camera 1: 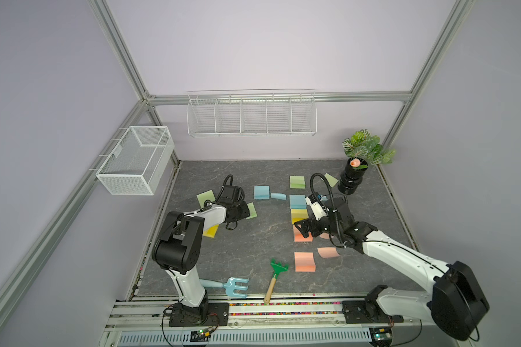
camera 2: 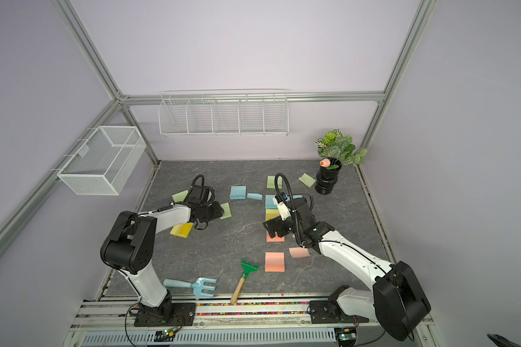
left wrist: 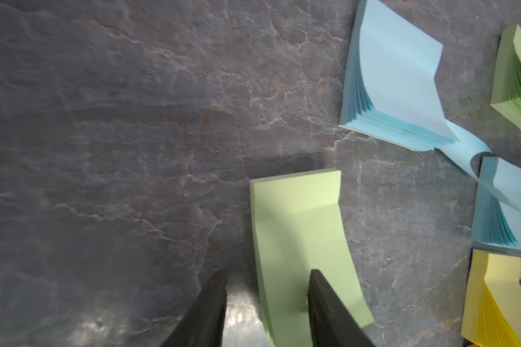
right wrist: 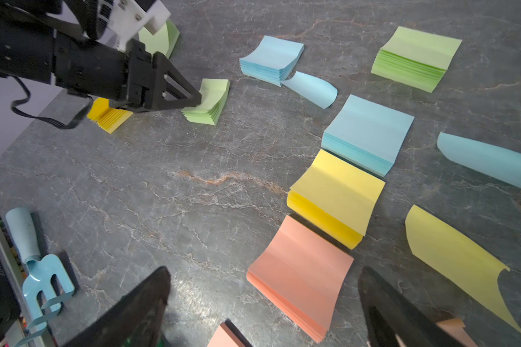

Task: Tear off pages from different memo pads
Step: Move the memo pad to the center of the board.

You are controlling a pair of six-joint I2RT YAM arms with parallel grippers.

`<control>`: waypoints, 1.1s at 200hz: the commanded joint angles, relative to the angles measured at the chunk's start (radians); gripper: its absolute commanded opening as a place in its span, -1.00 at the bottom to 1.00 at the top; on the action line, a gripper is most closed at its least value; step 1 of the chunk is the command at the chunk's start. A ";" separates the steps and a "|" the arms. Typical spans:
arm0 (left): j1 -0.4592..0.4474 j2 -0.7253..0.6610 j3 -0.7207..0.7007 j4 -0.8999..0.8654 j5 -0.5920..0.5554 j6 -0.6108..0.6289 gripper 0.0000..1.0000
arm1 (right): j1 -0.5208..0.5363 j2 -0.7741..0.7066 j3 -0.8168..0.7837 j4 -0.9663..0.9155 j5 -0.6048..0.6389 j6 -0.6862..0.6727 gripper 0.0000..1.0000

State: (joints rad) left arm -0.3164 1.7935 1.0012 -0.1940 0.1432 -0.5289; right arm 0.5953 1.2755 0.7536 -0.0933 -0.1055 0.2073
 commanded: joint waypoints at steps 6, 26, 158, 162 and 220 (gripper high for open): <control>0.027 0.041 0.066 -0.011 0.037 0.006 -0.06 | 0.002 0.039 0.039 0.030 -0.017 0.077 0.94; 0.028 0.086 0.100 -0.004 0.082 0.010 -0.06 | 0.004 0.054 0.047 0.012 -0.021 0.070 0.94; -0.124 0.097 0.078 -0.093 -0.037 0.024 -0.31 | 0.003 -0.025 0.023 -0.017 0.013 0.015 0.96; -0.135 0.094 0.074 -0.094 -0.041 0.023 -0.31 | 0.003 -0.028 0.022 -0.017 0.015 0.015 0.96; -0.297 0.075 0.061 -0.104 -0.047 -0.002 -0.31 | 0.003 -0.066 0.001 -0.010 0.044 0.012 0.97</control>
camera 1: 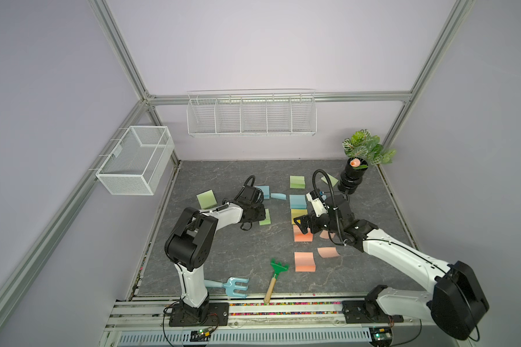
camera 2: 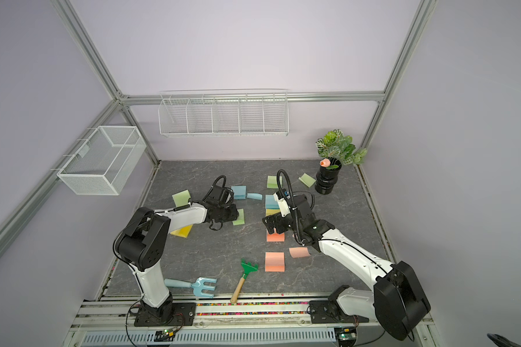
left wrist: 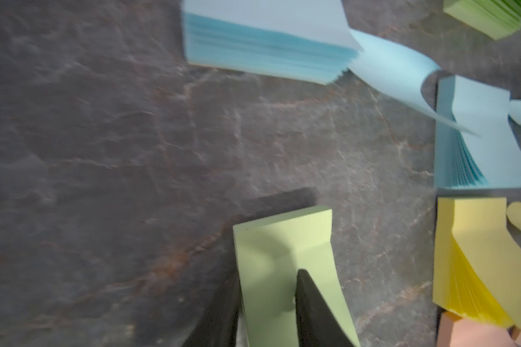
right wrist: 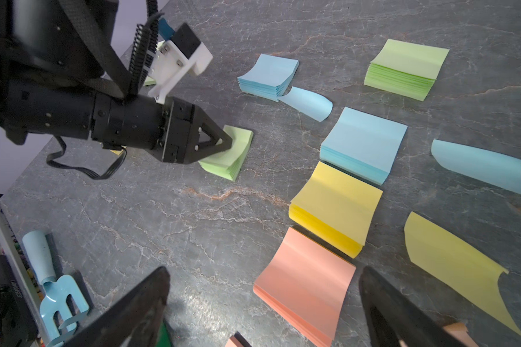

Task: Tear off pages from different memo pads
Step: Move the memo pad to the center of the board.

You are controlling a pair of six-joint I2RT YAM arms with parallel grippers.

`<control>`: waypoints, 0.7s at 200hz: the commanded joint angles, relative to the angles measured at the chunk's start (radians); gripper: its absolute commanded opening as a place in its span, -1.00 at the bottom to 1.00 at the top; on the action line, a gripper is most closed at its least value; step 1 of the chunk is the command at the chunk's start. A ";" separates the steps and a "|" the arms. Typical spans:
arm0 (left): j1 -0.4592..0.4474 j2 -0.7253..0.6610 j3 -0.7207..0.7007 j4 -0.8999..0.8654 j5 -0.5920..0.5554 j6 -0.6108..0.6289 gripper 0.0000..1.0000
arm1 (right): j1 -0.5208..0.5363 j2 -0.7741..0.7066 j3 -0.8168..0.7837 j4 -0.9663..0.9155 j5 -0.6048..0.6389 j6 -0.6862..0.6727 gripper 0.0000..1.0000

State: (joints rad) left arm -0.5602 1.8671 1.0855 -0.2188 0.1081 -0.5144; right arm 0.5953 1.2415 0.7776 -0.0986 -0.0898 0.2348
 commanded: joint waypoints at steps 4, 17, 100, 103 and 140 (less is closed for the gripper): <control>-0.063 0.000 -0.022 -0.083 -0.010 -0.021 -0.32 | 0.003 -0.035 -0.023 -0.004 0.031 -0.016 0.97; -0.096 -0.008 -0.028 -0.088 -0.004 -0.041 -0.32 | 0.003 -0.040 -0.026 -0.003 0.037 -0.017 0.98; -0.167 -0.227 -0.091 -0.120 -0.018 -0.041 -0.06 | 0.003 -0.019 -0.033 0.003 0.055 -0.022 0.96; -0.167 -0.234 -0.090 -0.123 -0.013 -0.033 -0.05 | 0.003 -0.018 -0.032 0.003 0.054 -0.022 0.96; -0.167 -0.291 -0.148 -0.057 0.092 0.105 0.06 | 0.002 0.002 -0.023 -0.007 0.060 -0.032 0.94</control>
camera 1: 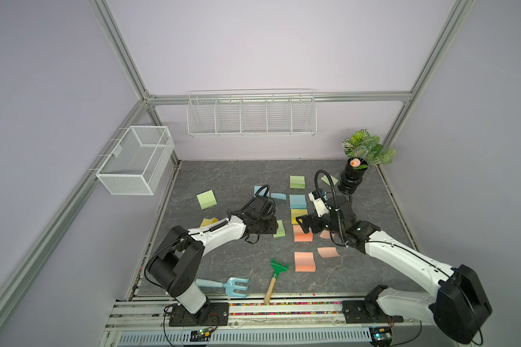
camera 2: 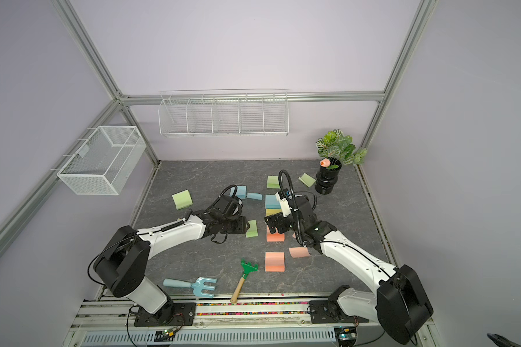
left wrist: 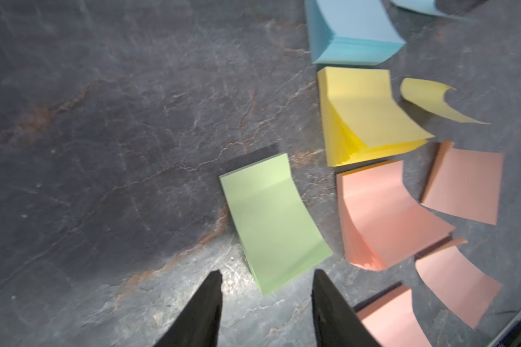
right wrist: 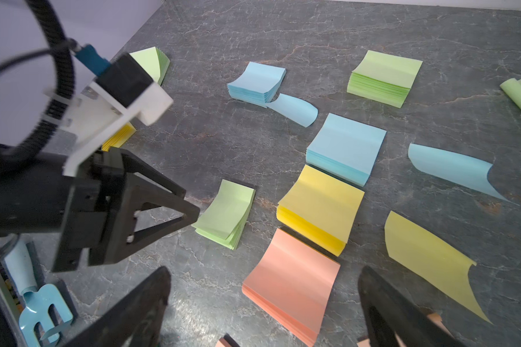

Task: Tear off pages from different memo pads
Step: Move the memo pad to the center of the board, then pick up the memo pad from the center of the board.

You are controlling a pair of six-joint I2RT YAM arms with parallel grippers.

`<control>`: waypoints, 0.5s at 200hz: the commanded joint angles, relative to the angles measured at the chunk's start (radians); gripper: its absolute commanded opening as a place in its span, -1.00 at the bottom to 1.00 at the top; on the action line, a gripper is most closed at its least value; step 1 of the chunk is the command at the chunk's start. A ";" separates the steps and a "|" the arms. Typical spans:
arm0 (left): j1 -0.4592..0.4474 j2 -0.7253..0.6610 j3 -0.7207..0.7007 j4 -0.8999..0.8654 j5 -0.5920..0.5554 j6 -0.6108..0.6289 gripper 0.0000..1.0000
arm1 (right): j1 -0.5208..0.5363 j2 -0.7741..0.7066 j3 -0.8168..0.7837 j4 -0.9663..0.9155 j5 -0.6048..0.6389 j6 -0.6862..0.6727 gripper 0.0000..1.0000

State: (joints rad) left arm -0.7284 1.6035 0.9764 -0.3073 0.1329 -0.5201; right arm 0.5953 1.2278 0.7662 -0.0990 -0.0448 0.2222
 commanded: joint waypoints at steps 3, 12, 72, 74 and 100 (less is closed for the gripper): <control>0.002 -0.030 -0.047 0.041 0.072 0.120 0.06 | 0.003 0.017 -0.011 -0.007 0.017 -0.022 0.94; 0.001 -0.033 -0.066 0.064 0.082 0.141 0.07 | 0.002 0.019 -0.011 -0.007 0.022 -0.023 0.93; 0.001 -0.004 -0.092 0.123 0.125 0.217 0.04 | 0.002 0.044 -0.003 -0.011 0.030 -0.032 0.93; 0.001 -0.003 -0.092 0.123 0.122 0.217 0.05 | 0.002 0.045 -0.003 -0.012 0.030 -0.033 0.93; 0.003 -0.002 -0.092 0.126 0.081 0.199 0.04 | 0.003 0.053 0.002 -0.018 0.024 -0.032 0.92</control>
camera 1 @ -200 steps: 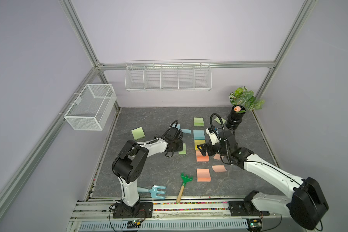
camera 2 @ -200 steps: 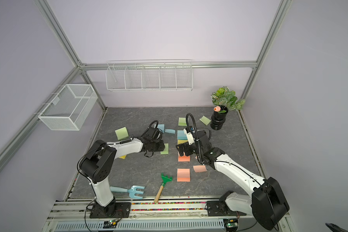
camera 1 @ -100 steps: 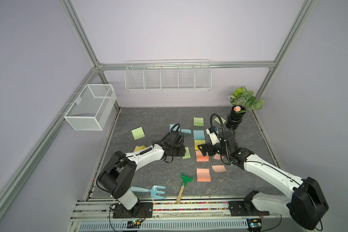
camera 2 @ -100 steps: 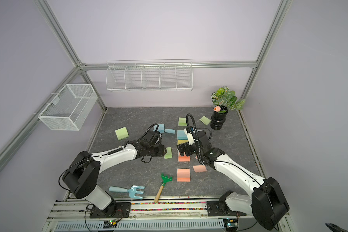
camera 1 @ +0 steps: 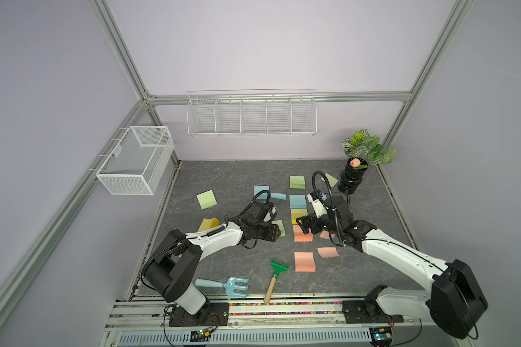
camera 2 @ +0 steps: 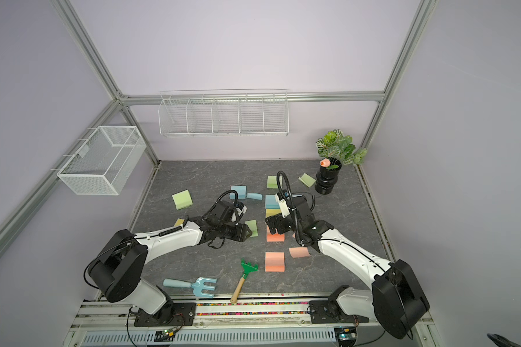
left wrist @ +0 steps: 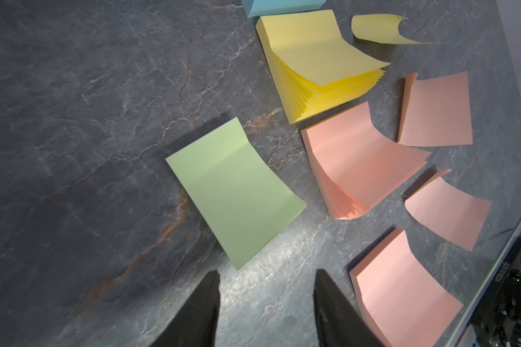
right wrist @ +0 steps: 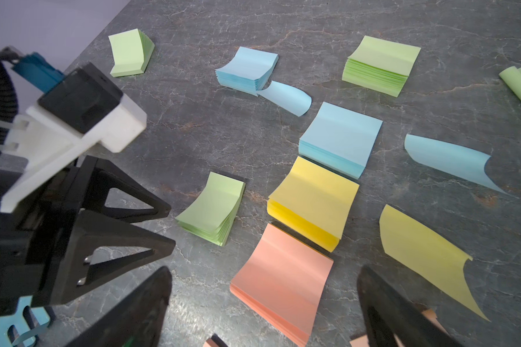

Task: Tear off pages from different memo pads
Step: Pick up the memo pad from the center of the board.

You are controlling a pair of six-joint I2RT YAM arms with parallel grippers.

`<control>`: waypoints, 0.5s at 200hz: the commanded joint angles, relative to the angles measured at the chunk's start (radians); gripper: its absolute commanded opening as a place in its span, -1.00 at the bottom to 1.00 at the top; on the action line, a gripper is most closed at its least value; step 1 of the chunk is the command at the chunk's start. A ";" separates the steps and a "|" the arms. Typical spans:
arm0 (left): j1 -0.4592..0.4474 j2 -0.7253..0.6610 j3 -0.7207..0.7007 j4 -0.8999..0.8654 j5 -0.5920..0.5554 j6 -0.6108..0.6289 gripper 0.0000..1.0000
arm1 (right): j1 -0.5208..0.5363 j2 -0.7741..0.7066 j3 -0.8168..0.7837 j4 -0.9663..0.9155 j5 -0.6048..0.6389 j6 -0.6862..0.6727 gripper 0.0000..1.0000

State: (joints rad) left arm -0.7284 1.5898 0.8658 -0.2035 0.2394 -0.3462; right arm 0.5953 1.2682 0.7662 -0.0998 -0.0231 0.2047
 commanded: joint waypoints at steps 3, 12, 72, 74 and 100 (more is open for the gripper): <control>0.003 0.011 0.018 0.023 -0.031 0.024 0.04 | 0.002 0.014 0.001 -0.017 0.002 -0.015 0.92; 0.003 0.014 0.019 0.020 -0.044 0.021 0.04 | 0.004 0.015 0.003 -0.017 0.002 -0.016 0.92; 0.009 0.060 0.041 0.026 -0.046 0.000 0.04 | 0.002 0.021 0.008 -0.021 -0.008 -0.014 0.91; 0.009 0.061 0.041 0.026 -0.046 -0.001 0.03 | 0.002 0.022 0.008 -0.021 -0.008 -0.013 0.91; 0.010 0.068 0.043 0.027 -0.054 -0.007 0.03 | 0.003 0.020 0.010 -0.025 -0.012 -0.011 0.91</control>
State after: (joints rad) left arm -0.7246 1.6447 0.8734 -0.1921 0.1989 -0.3477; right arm 0.5953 1.2793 0.7662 -0.1066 -0.0235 0.2016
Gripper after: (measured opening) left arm 0.516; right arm 0.955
